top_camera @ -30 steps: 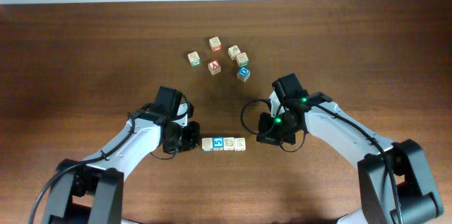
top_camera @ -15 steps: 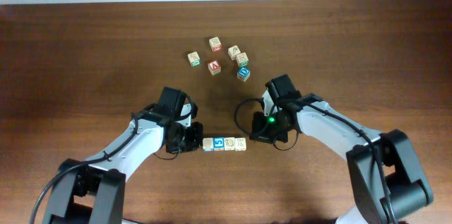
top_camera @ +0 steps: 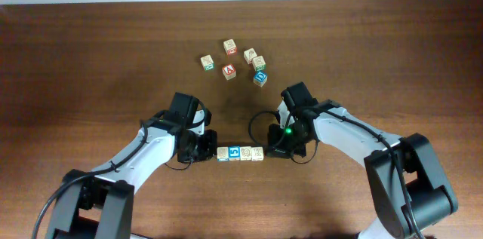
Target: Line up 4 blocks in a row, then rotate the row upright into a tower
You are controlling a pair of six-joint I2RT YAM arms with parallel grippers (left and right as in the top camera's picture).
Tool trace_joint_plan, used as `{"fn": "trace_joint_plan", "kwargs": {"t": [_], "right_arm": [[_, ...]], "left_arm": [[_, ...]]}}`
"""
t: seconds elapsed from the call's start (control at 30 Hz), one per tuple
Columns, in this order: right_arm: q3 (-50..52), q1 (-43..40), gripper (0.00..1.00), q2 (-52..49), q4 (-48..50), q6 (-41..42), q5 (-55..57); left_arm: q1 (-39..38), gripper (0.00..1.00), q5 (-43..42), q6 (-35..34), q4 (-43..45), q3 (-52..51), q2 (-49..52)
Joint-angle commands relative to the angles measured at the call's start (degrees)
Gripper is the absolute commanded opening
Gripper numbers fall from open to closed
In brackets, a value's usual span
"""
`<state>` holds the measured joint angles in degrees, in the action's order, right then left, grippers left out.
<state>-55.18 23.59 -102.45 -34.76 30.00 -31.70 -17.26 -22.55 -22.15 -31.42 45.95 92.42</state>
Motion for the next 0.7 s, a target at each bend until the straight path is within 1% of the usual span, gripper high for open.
{"fn": "trace_joint_plan", "kwargs": {"t": [0.0,0.2,0.37,0.53,0.67], "right_arm": [[-1.7,0.6,0.04,-0.1,0.7,-2.6,-3.5],[-5.4,5.2,0.04,2.2,0.3,-2.4,-3.9],[-12.4,9.8,0.04,2.4,-2.7,-2.1,-3.6],[-14.5,12.8,0.04,2.4,-2.8,-0.8,-2.3],[-14.6,13.6,0.04,2.4,-2.6,-0.5,-2.1]], "left_arm": [[-0.2,0.00,-1.1,-0.1,0.1,-0.4,0.3],[-0.2,0.00,-1.1,0.0,0.1,-0.4,0.3],[-0.2,0.00,-1.3,0.6,0.1,-0.4,0.3],[-0.2,0.00,-1.3,0.6,0.1,-0.4,0.3],[-0.2,0.00,-1.4,0.6,0.1,-0.4,0.3]]}}
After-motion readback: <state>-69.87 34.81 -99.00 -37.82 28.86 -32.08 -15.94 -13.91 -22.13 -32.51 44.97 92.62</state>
